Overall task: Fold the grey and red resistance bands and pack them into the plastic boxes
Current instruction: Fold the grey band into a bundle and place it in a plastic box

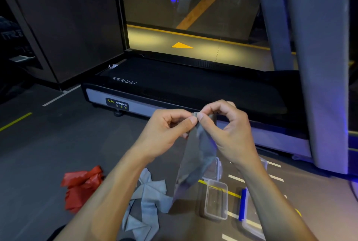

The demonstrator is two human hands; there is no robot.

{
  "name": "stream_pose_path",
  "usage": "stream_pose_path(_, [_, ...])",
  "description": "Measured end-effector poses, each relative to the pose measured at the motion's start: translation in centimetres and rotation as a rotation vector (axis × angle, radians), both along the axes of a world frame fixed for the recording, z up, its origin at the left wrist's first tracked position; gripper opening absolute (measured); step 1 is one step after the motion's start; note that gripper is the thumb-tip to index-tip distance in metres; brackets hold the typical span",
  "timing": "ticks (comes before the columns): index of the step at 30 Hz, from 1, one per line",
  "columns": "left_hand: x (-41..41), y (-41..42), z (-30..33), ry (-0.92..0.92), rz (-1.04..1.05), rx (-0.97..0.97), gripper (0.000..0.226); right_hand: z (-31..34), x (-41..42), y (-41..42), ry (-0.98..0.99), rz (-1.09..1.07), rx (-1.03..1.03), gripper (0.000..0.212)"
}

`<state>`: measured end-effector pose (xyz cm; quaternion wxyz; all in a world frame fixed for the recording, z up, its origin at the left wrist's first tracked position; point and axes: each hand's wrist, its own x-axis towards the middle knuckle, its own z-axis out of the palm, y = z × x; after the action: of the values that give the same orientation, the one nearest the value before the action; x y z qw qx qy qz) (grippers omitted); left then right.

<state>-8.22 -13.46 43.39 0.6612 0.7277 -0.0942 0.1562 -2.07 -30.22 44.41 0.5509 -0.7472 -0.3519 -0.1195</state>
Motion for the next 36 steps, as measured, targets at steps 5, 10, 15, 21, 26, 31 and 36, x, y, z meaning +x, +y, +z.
stream_pose_path(5, [-0.17, -0.05, 0.26, 0.014, -0.014, -0.004, 0.019, 0.04, 0.11, -0.21, -0.019, 0.012, -0.016, 0.006])
stream_pose_path(10, [-0.04, 0.08, 0.17, 0.047, -0.031, -0.080, 0.030, -0.03, 0.31, -0.37, -0.009, 0.043, -0.014, 0.005])
stream_pose_path(15, [-0.02, 0.15, 0.18, 0.030, -0.053, -0.084, 0.034, 0.00, 0.37, -0.44, 0.008, 0.073, -0.026, 0.005])
stream_pose_path(21, [-0.23, 0.03, 0.47, 0.003, -0.093, -0.049, 0.031, 0.00, 0.41, -0.49, 0.025, 0.079, -0.034, 0.006])
stream_pose_path(26, [-0.18, 0.02, 0.33, 0.011, -0.073, -0.024, 0.025, -0.04, 0.44, -0.50, 0.030, 0.064, -0.034, 0.006])
stream_pose_path(31, [-0.25, 0.24, 0.28, 0.016, -0.059, -0.019, 0.021, 0.08, 0.33, -0.52, 0.027, 0.058, -0.037, 0.005])
stream_pose_path(36, [-0.11, 0.20, 0.30, -0.044, 0.001, 0.069, 0.020, 0.13, 0.35, -0.71, 0.034, 0.060, -0.059, 0.007])
